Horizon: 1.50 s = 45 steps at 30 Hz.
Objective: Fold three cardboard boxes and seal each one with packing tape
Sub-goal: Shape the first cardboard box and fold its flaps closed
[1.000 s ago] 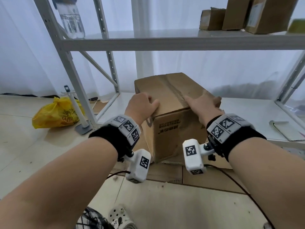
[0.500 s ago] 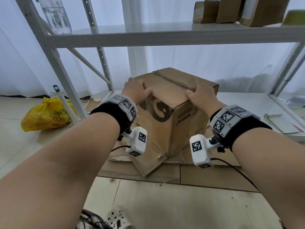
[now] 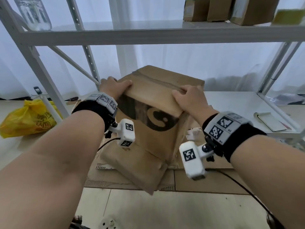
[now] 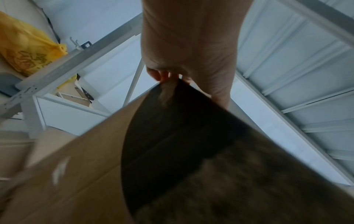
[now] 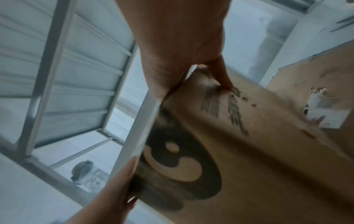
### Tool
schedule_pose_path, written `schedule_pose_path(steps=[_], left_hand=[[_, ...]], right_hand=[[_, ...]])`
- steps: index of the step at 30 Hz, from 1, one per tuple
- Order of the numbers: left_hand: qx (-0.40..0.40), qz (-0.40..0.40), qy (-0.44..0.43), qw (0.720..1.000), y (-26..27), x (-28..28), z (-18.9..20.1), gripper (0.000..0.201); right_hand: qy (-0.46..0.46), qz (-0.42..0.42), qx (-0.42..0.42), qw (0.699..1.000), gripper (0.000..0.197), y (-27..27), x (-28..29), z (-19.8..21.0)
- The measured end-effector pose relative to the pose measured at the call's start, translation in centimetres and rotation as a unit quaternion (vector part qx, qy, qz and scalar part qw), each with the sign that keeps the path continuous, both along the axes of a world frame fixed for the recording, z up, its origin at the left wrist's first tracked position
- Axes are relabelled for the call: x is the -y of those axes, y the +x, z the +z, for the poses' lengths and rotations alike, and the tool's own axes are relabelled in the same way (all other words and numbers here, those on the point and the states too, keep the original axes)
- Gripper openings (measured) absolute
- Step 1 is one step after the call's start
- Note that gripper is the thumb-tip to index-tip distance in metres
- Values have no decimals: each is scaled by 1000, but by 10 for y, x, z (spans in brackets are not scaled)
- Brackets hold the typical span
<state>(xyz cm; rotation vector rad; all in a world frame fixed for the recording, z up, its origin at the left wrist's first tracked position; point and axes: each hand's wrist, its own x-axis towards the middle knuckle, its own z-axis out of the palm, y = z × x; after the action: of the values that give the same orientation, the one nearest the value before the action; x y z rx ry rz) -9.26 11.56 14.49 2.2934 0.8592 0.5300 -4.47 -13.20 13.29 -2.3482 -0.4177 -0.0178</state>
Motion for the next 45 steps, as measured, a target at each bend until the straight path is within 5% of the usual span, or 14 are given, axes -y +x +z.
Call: schedule_pose_path(steps=[10, 16, 20, 23, 28, 40, 45], left_hand=[[-41, -26, 19, 999, -11, 21, 8, 50], [-83, -30, 78, 993, -5, 34, 3, 53], [-34, -15, 112, 993, -6, 38, -9, 55], [-59, -61, 208, 974, -4, 41, -5, 70], [-144, -160, 131, 968, 8, 39, 3, 65], [-132, -83, 240, 958, 14, 32, -2, 51], [-161, -81, 270, 946, 29, 64, 6, 59]], right_hand=[[-32, 55, 6, 998, 40, 44, 16, 34], [-79, 73, 5, 994, 54, 58, 19, 14], [-142, 66, 8, 988, 52, 60, 12, 9], [-132, 64, 18, 989, 52, 57, 15, 10], [-110, 77, 30, 990, 47, 59, 13, 13], [-96, 57, 51, 992, 48, 61, -17, 2], [31, 60, 41, 997, 37, 63, 5, 7]])
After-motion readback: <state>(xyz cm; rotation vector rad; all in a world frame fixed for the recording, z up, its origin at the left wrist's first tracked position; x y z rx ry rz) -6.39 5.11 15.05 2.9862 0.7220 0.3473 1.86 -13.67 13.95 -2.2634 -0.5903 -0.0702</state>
